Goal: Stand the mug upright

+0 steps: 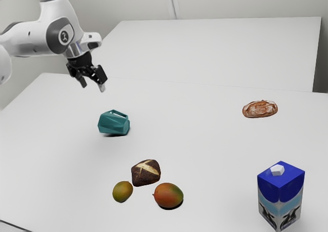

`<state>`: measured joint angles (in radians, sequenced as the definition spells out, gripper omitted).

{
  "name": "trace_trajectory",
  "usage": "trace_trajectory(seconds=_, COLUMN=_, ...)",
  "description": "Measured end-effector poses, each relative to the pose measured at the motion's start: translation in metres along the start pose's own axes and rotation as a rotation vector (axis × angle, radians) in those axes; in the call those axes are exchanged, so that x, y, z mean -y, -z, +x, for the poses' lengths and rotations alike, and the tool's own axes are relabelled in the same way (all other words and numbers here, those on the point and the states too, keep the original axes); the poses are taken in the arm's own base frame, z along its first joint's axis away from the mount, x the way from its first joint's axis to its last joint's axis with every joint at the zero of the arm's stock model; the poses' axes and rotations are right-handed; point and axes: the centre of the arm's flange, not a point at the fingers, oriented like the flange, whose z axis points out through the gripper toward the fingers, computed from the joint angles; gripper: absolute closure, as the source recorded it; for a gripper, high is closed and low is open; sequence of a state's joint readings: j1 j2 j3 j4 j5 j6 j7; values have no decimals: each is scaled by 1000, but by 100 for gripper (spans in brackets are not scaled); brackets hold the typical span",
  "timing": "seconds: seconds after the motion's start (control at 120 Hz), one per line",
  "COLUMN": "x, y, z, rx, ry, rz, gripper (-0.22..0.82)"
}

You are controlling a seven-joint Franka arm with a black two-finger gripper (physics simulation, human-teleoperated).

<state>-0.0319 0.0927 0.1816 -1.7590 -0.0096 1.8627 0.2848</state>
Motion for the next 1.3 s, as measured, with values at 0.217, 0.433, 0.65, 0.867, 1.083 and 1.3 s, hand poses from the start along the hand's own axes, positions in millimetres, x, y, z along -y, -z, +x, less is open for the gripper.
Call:
trace_trajectory(seconds=0.217, x=49, y=-15, z=-12, rx=7, ry=90, rz=-53, gripper=0)
trace_trajectory(seconds=0.433, x=110, y=-87, z=-15, rx=50, ry=175, rz=-283, gripper=0)
trace_trajectory(seconds=0.65, x=128, y=-152, z=-4, rx=98, ry=136, rz=-480, gripper=0)
trace_trajectory(seconds=0.867, x=131, y=-185, z=2, rx=68, ry=105, rz=-653, gripper=0)
trace_trajectory(seconds=1.083, x=127, y=-204, z=3, rx=22, ry=96, rz=-779, gripper=0)
trace_trajectory(seconds=1.3, x=122, y=-211, z=5, rx=-11, ry=88, rz=-841, gripper=22)
